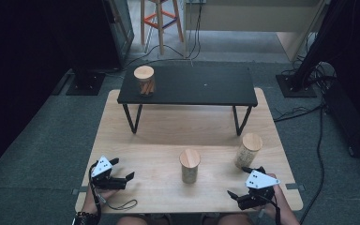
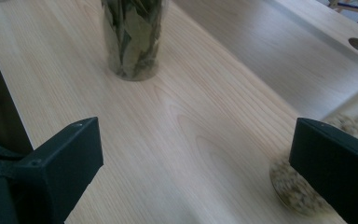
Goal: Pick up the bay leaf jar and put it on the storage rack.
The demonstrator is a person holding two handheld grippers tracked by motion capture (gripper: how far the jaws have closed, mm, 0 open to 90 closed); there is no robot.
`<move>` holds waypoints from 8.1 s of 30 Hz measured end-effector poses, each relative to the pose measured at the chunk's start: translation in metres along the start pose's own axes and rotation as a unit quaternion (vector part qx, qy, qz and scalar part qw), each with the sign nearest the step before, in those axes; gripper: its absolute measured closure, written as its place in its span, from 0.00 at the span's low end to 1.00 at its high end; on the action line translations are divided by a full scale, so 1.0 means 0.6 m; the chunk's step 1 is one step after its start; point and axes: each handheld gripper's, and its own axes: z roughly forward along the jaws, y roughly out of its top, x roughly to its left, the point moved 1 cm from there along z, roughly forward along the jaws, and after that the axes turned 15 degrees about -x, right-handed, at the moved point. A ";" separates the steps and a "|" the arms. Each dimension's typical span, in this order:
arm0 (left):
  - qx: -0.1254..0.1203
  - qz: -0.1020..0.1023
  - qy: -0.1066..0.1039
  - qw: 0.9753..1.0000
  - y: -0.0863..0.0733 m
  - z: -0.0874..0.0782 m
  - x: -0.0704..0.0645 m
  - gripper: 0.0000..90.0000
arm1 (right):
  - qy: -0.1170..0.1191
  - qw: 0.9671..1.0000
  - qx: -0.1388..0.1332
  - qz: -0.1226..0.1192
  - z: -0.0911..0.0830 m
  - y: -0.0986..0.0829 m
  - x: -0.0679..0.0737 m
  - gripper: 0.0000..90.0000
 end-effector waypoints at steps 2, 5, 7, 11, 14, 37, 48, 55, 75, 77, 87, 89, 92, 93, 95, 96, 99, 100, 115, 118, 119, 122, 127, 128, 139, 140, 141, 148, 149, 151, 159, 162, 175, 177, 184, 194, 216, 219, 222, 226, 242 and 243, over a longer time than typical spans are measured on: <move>-0.004 0.001 0.004 1.000 -0.002 -0.002 -0.003 0.04 | 0.004 1.000 0.004 -0.004 0.009 0.006 0.004 0.03; -0.005 0.007 0.009 1.000 -0.002 -0.002 -0.008 0.04 | 0.014 1.000 0.014 -0.010 0.026 0.016 0.008 0.03; -0.005 0.008 0.013 1.000 -0.003 -0.002 -0.010 0.04 | 0.018 1.000 0.016 -0.013 0.034 0.022 0.011 0.03; -0.011 0.009 0.015 1.000 -0.005 -0.004 -0.011 0.04 | 0.024 1.000 0.011 -0.009 0.044 0.032 0.012 0.03; -0.014 0.010 0.015 1.000 -0.007 -0.005 -0.012 0.04 | 0.025 1.000 0.012 -0.008 0.052 0.041 0.011 0.03; -0.026 0.015 0.015 0.999 -0.012 -0.010 -0.012 0.04 | 0.029 1.000 0.012 -0.005 0.108 0.082 0.012 0.03; -0.032 0.008 0.014 0.999 -0.014 -0.012 -0.007 0.04 | 0.039 0.999 0.009 -0.012 0.125 0.086 0.007 0.03; -0.030 0.005 0.013 0.999 -0.013 -0.011 -0.005 0.04 | 0.048 0.999 0.005 -0.017 0.128 0.093 0.003 0.03; -0.030 0.010 0.014 0.999 -0.013 -0.011 -0.009 0.04 | 0.057 0.998 0.022 -0.006 0.167 0.133 -0.009 0.05; -0.029 0.010 0.014 0.999 -0.013 -0.010 -0.008 0.04 | 0.057 0.998 0.024 -0.008 0.172 0.138 -0.009 0.05; -0.027 0.013 0.012 0.999 -0.012 -0.010 -0.009 0.04 | 0.071 0.997 0.028 -0.013 0.186 0.153 -0.007 0.05; -0.027 0.013 0.013 0.999 -0.012 -0.010 -0.009 0.04 | 0.074 0.997 0.029 -0.013 0.191 0.155 -0.007 0.05; -0.029 0.010 0.011 0.999 -0.013 -0.010 -0.007 0.04 | 0.080 0.996 0.031 -0.015 0.196 0.157 -0.005 0.05; -0.030 0.010 0.012 0.999 -0.013 -0.011 -0.007 0.04 | 0.081 0.996 0.033 -0.017 0.199 0.157 -0.005 0.05; -0.031 0.010 0.013 0.999 -0.014 -0.011 -0.008 0.04 | 0.085 0.996 0.034 -0.019 0.202 0.158 -0.004 0.05; -0.031 0.011 0.013 0.999 -0.013 -0.011 -0.008 0.04 | 0.085 0.996 0.035 -0.019 0.203 0.159 -0.003 0.05; -0.029 0.011 0.013 0.999 -0.013 -0.010 -0.008 0.04 | 0.085 0.996 0.036 -0.018 0.205 0.161 -0.005 0.05; -0.029 0.011 0.013 0.999 -0.013 -0.010 -0.008 0.04 | 0.085 0.996 0.035 -0.018 0.205 0.162 -0.006 0.05; -0.028 0.013 0.014 0.999 -0.013 -0.010 -0.010 0.04 | 0.087 0.995 0.051 -0.010 0.233 0.193 -0.007 0.08; -0.027 0.014 0.013 0.999 -0.012 -0.009 -0.010 0.04 | 0.086 0.994 0.065 -0.007 0.240 0.200 -0.006 0.12; -0.027 0.014 0.013 0.999 -0.012 -0.010 -0.010 0.04 | 0.088 0.994 0.070 -0.005 0.241 0.202 -0.006 0.15; -0.027 0.013 0.014 0.999 -0.012 -0.009 -0.010 0.04 | 0.101 0.992 0.080 -0.003 0.245 0.208 -0.010 0.23; -0.025 0.013 0.016 0.999 -0.012 -0.009 -0.011 0.04 | 0.099 0.991 0.090 -0.009 0.249 0.211 -0.003 0.25; -0.025 0.012 0.016 0.999 -0.011 -0.009 -0.011 0.04 | 0.100 0.991 0.090 -0.007 0.250 0.211 -0.005 0.25; -0.022 0.009 0.015 1.000 -0.010 -0.008 -0.008 0.04 | 0.105 0.990 0.089 0.024 0.252 0.212 -0.022 0.28; -0.022 0.010 0.015 1.000 -0.010 -0.008 -0.009 0.04 | 0.101 0.991 0.089 0.023 0.252 0.213 -0.021 0.28; -0.022 0.011 0.015 1.000 -0.010 -0.008 -0.009 0.04 | 0.098 0.991 0.090 0.023 0.252 0.214 -0.019 0.28; -0.022 0.010 0.012 1.000 -0.010 -0.008 -0.007 0.04 | 0.102 0.991 0.086 0.023 0.248 0.226 -0.023 0.28; -0.022 0.010 0.012 1.000 -0.010 -0.007 -0.007 0.04 | 0.101 0.991 0.085 0.022 0.246 0.229 -0.024 0.28; -0.022 0.012 0.011 1.000 -0.010 -0.008 -0.007 0.04 | 0.100 0.991 0.084 0.021 0.243 0.236 -0.028 0.28; -0.026 0.010 0.012 1.000 -0.011 -0.009 -0.008 0.04 | 0.096 0.991 0.087 0.022 0.234 0.264 -0.044 0.28; -0.025 0.010 0.013 1.000 -0.011 -0.008 -0.007 0.04 | 0.095 0.991 0.087 0.018 0.231 0.273 -0.050 0.28; -0.021 0.012 0.010 1.000 -0.009 -0.007 -0.006 0.04 | 0.091 0.993 0.080 0.013 0.214 0.318 -0.079 0.28; -0.021 0.011 0.010 1.000 -0.009 -0.007 -0.006 0.04 | 0.089 0.993 0.079 0.012 0.212 0.325 -0.082 0.28; -0.021 0.012 0.010 1.000 -0.009 -0.007 -0.007 0.04 | 0.085 0.994 0.075 0.012 0.209 0.343 -0.095 0.28; -0.021 0.011 0.010 1.000 -0.009 -0.007 -0.006 0.04 | 0.083 0.994 0.075 0.010 0.210 0.371 -0.113 0.28; -0.022 0.011 0.008 1.000 -0.009 -0.008 -0.005 0.04 | 0.072 0.995 0.068 0.000 0.202 0.459 -0.157 0.28; -0.023 0.011 0.007 1.000 -0.010 -0.008 -0.005 0.04 | 0.071 0.995 0.066 0.000 0.203 0.470 -0.161 0.28; -0.024 0.010 0.007 1.000 -0.010 -0.008 -0.004 0.04 | 0.070 0.995 0.067 -0.002 0.204 0.481 -0.164 0.28; -0.024 0.010 0.006 1.000 -0.010 -0.009 -0.004 0.04 | 0.070 0.995 0.068 -0.008 0.206 0.495 -0.167 0.28; -0.024 0.009 0.004 1.000 -0.010 -0.009 -0.003 0.04 | 0.068 0.995 0.075 -0.014 0.215 0.538 -0.188 0.28; -0.024 0.009 0.004 1.000 -0.010 -0.009 -0.003 0.04 | 0.069 0.995 0.076 -0.014 0.216 0.541 -0.190 0.28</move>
